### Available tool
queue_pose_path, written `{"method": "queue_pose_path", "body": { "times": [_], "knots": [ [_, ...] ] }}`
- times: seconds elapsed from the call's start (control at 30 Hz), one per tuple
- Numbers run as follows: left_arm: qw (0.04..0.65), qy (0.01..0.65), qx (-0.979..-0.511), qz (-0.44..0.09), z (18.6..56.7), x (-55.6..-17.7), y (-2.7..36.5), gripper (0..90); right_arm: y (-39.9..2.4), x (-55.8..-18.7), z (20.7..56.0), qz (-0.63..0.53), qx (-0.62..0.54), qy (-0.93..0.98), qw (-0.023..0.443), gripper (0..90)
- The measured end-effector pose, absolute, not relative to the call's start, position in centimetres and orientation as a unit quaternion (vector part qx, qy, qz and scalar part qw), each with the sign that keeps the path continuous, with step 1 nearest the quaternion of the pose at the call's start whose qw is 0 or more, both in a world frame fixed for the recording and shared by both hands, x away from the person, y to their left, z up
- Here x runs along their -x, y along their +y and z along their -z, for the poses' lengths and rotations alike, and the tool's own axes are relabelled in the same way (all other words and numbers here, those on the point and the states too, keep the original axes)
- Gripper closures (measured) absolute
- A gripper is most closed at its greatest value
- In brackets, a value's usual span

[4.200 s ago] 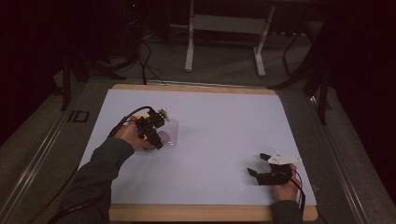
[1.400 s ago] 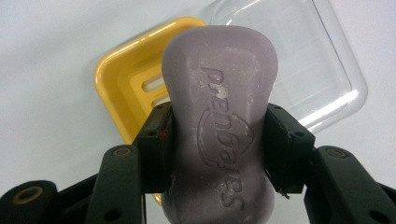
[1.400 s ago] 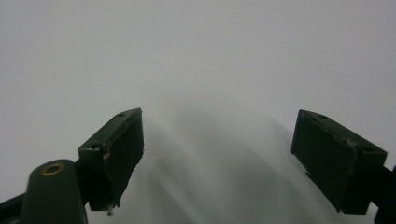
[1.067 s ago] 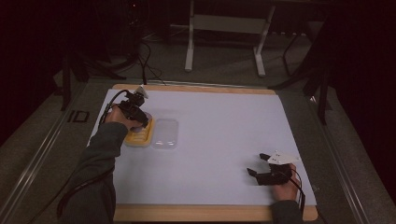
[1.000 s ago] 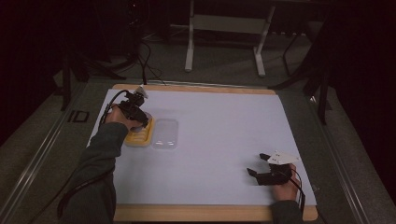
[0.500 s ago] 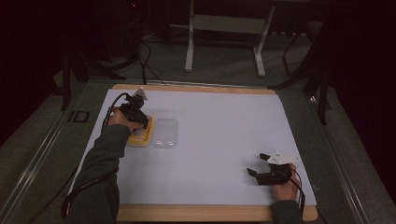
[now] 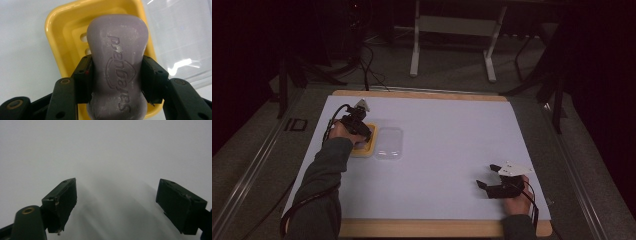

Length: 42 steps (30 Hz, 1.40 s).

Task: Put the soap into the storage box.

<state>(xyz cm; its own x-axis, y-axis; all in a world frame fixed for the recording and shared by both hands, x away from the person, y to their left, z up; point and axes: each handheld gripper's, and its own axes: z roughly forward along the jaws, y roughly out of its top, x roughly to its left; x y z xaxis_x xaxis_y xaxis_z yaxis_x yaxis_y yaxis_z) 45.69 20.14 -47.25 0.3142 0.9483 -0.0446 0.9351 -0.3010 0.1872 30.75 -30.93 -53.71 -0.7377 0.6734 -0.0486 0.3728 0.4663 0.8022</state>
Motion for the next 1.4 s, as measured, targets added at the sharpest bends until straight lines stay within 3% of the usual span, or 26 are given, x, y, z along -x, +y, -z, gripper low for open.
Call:
{"method": "queue_pose_path", "body": {
  "times": [0.4, 0.57, 0.8, 1.4],
  "knots": [
    [0.089, 0.591, -0.801, -0.034, 48.7, -45.8, 20.6, 48.9, -30.9, -30.7, 53.7, -0.411, -0.313, 0.837, 0.183, 16.8],
    [0.093, 0.575, -0.812, -0.035, 49.0, -45.5, 20.5, 38.0, -30.9, -30.8, 53.7, -0.41, -0.311, 0.838, 0.183, 16.8],
    [0.094, 0.568, -0.817, -0.037, 48.3, -45.3, 20.6, 34.2, -30.9, -30.8, 53.7, -0.41, -0.312, 0.837, 0.183, 16.8],
    [0.136, 0.53, -0.834, -0.068, 45.8, -42.7, 20.0, 32.9, -30.9, -30.8, 53.7, -0.41, -0.312, 0.837, 0.183, 16.8]
  ]
}}
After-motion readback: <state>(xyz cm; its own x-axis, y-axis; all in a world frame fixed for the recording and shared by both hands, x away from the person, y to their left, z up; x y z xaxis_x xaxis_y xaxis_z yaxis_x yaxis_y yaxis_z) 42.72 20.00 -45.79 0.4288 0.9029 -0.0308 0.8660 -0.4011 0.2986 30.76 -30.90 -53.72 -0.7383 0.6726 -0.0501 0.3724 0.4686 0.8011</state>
